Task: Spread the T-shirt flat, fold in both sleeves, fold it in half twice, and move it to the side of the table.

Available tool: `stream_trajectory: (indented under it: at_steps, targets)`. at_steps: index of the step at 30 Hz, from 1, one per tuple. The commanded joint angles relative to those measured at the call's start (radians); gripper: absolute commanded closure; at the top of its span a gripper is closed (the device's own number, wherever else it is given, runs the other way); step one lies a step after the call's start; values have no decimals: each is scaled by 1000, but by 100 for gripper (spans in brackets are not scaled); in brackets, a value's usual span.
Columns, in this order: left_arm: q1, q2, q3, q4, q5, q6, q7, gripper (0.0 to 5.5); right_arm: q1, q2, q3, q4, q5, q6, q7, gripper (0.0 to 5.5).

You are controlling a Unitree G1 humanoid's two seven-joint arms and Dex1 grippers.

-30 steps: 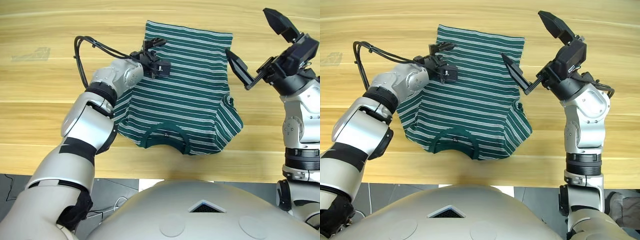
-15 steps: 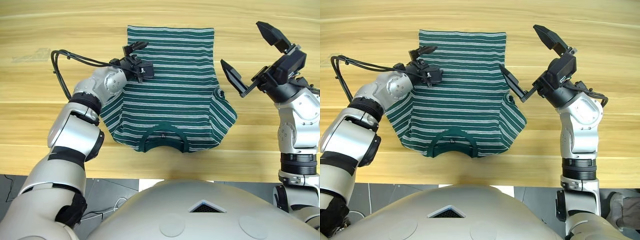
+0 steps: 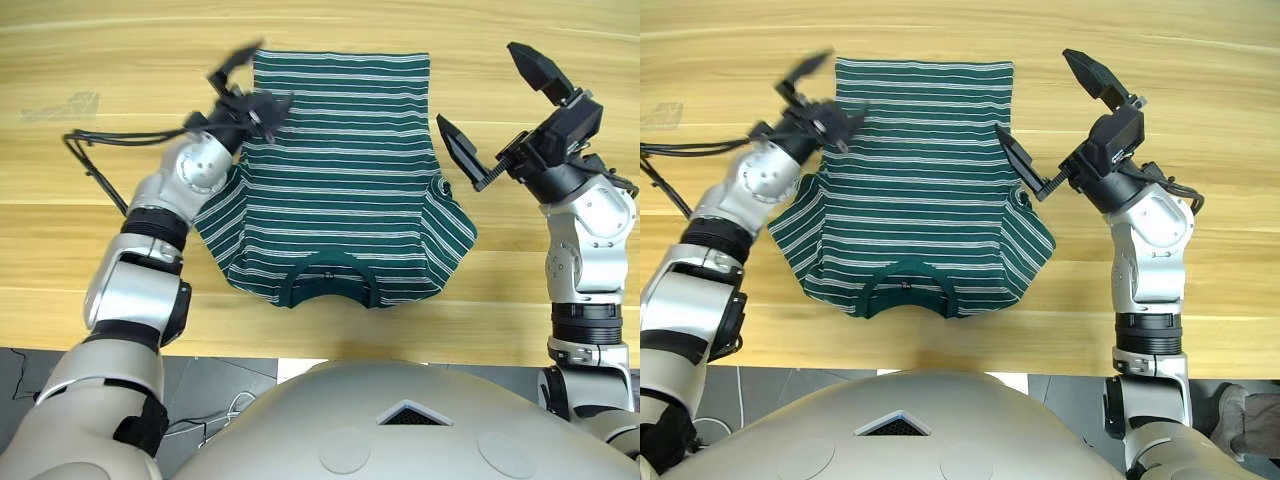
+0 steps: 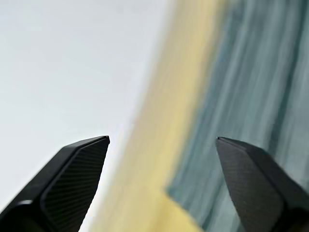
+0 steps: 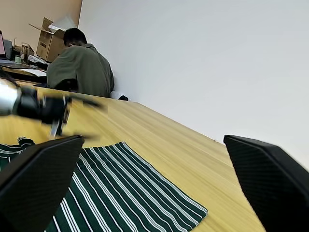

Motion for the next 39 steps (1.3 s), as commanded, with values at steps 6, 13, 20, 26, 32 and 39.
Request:
stream_trajectory:
  at_steps: [6, 13, 20, 26, 32, 39]
  targets:
    - [803, 83, 404, -1087, -634, 394, -134, 144, 46, 15, -11, -55, -15, -1, -43, 14]
    - [1149, -94, 529, -1372, -1161, 728, 38, 144, 67, 17, -75, -95, -3, 22, -131, 14]
    - [1223, -223, 558, -1364, -1391, 866, 59, 144, 69, 29, -62, -120, -20, 33, -169, 14]
    - [1156, -253, 505, -1197, -1266, 966, 44, 144, 69, 38, -60, -122, -24, 42, -176, 14]
    - [1106, -277, 506, -1089, -1175, 996, -5, 144, 57, 44, -52, -111, -26, 47, -177, 14]
    - [1066, -305, 503, -1059, -1115, 1020, -51, 144, 66, 55, -30, -109, -32, 39, -174, 14]
